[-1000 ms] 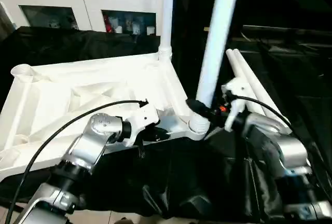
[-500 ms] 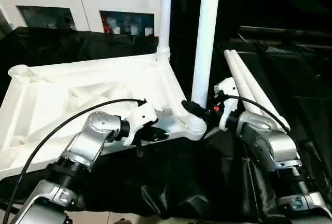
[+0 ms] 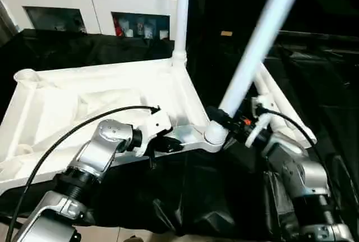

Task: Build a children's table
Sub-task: Insert table leg to table base

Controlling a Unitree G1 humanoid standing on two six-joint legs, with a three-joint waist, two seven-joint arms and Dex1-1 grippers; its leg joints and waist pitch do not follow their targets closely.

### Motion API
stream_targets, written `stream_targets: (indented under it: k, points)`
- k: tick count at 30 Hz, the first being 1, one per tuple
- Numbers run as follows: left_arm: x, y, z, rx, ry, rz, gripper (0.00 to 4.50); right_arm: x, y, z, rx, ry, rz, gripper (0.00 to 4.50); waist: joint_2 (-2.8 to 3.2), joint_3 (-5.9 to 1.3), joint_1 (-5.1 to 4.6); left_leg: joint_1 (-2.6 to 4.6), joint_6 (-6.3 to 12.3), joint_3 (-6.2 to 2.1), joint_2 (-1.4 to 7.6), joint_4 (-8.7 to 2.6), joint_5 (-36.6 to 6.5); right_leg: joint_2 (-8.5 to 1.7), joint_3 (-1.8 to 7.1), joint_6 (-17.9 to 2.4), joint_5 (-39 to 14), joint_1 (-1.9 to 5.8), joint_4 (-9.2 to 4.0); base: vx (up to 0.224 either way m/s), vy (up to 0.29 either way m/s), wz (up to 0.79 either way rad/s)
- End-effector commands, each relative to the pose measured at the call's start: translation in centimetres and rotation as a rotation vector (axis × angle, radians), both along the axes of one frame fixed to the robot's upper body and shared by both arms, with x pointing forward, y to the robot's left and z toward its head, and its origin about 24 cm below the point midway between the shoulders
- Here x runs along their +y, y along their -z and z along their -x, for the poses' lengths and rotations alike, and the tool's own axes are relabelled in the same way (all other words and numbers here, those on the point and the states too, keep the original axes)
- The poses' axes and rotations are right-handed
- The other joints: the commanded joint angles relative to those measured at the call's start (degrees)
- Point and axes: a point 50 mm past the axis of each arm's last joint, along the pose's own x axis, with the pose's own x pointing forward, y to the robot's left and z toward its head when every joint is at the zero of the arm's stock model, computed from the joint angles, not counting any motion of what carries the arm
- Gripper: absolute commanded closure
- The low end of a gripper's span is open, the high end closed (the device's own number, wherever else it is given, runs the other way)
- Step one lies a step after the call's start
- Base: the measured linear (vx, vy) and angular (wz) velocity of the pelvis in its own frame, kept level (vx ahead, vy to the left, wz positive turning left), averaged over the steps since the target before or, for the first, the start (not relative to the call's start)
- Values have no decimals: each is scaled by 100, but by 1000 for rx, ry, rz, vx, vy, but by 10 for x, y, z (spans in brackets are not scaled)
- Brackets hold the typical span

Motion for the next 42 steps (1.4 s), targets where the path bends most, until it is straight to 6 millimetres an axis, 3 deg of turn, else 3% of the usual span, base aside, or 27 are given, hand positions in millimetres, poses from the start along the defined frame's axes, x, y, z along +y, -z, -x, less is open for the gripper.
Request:
stream_targets:
  k: [1,4,6,9,12,20,21,22,24,27,28,33,37,42]
  points:
    - [6,-3,-8,-30,-53,-32,450,-6,25,12,94,36,-4,263,56,-308,0,6,46,-35,205,-470,-1075,-385,183,-1256,-1359,305,-433,0,0,0]
    - [5,-3,-10,-35,-60,-34,450,-10,31,17,73,79,17,263,94,-300,2,28,14,-35,211,-482,-1228,-387,187,-1156,-1634,266,-479,0,0,0]
    - [5,-3,-11,-36,-61,-35,450,-10,31,19,63,79,27,263,87,-295,-4,15,3,-50,212,-498,-1267,-384,184,-1137,-1708,282,-474,0,0,0]
    - [5,-2,-13,-40,-68,-37,450,-7,24,25,7,76,56,263,111,-276,4,38,5,-46,214,-510,-1421,-380,197,-1018,-1963,242,-524,0,0,0]
    - [5,-2,-14,-42,-69,-38,450,-6,22,27,-10,60,85,263,98,-273,-11,-8,-12,-74,216,-534,-1469,-390,186,-933,-2174,274,-523,0,0,0]
    - [5,-1,-15,-48,-65,-45,450,0,17,26,-44,7,199,263,87,-238,-29,7,-16,-98,210,-548,-1720,-413,193,-614,-3060,202,-625,0,0,0]
    - [5,-1,-14,-49,-62,-46,450,0,14,22,-50,13,183,263,24,-236,-30,-7,3,-107,212,-553,-1699,-423,190,-580,-3158,209,-619,0,0,0]
    - [5,-1,-14,-49,-60,-46,450,0,12,21,-52,17,170,263,38,-237,-32,-4,15,-105,215,-550,-1689,-428,195,-560,-3210,191,-632,0,0,0]
    - [5,0,-12,-49,-41,-51,450,0,8,14,-51,15,152,263,16,-242,-38,-14,29,-110,221,-553,-1645,-430,195,-578,-3150,192,-624,0,0,0]
    - [6,0,-11,-57,-21,-53,450,2,8,8,-41,-17,183,263,29,-252,-31,-15,29,-88,225,-542,-1504,-422,205,-675,-2808,184,-595,0,0,0]
    - [6,0,-10,-54,-13,-54,450,4,9,6,-24,-40,210,263,10,-256,-42,-42,33,-89,222,-549,-1431,-413,199,-725,-2646,219,-568,0,0,0]
    - [7,1,-8,-36,21,-76,450,9,25,4,79,-197,389,263,34,-271,-36,-32,27,-59,220,-522,-1188,-398,201,-949,-2053,244,-500,0,0,0]
    - [7,2,-6,-23,37,-90,450,10,27,-1,102,-229,421,263,26,-284,-35,-32,25,-50,223,-523,-1090,-399,197,-1084,-1655,269,-465,0,0,0]
    - [8,3,-6,-14,40,-103,450,13,22,-12,109,-251,429,264,18,-277,-49,-5,-32,-52,231,-533,-1321,-402,195,-1086,-1859,256,-484,0,0,0]
